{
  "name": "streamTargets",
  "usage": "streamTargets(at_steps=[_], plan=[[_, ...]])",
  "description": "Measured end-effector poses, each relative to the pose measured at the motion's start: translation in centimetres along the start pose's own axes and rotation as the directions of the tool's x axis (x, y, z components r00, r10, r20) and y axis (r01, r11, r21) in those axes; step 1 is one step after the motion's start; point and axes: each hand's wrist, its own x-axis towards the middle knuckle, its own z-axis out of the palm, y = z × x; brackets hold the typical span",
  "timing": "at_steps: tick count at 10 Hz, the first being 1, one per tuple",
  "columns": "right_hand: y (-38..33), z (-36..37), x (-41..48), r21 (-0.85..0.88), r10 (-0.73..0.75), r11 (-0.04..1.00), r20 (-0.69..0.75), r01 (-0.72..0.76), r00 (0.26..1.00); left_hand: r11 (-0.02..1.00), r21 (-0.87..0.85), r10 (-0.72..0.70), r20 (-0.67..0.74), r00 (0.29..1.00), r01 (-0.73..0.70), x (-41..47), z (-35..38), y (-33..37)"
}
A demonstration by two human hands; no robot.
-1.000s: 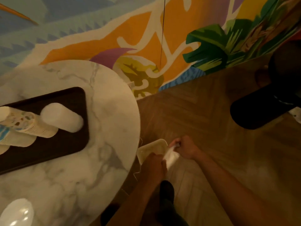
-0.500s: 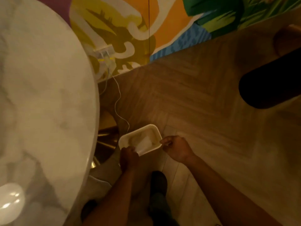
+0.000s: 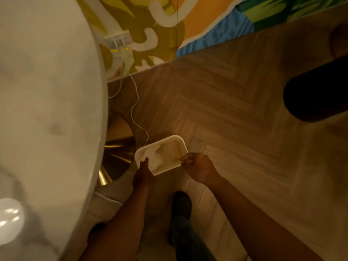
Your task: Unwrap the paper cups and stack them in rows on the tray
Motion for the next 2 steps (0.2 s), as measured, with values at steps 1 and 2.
streamTargets(at_steps=[1,2], plan=[[-1.5,-0.1,-1.5,0.016,0.003,1.000,-0.004,-0.003,1.000,0.993,-0.006,0.114,0.148,0.982,-0.115,-1.0,-0.9,-1.6],[-3.5,-0.3,-3.3,0.028,-0.003,1.000,-0.010,0.004,1.000,0.994,-0.023,0.110,0.189,0.976,-0.108,-2.7,-1.9,-2.3]])
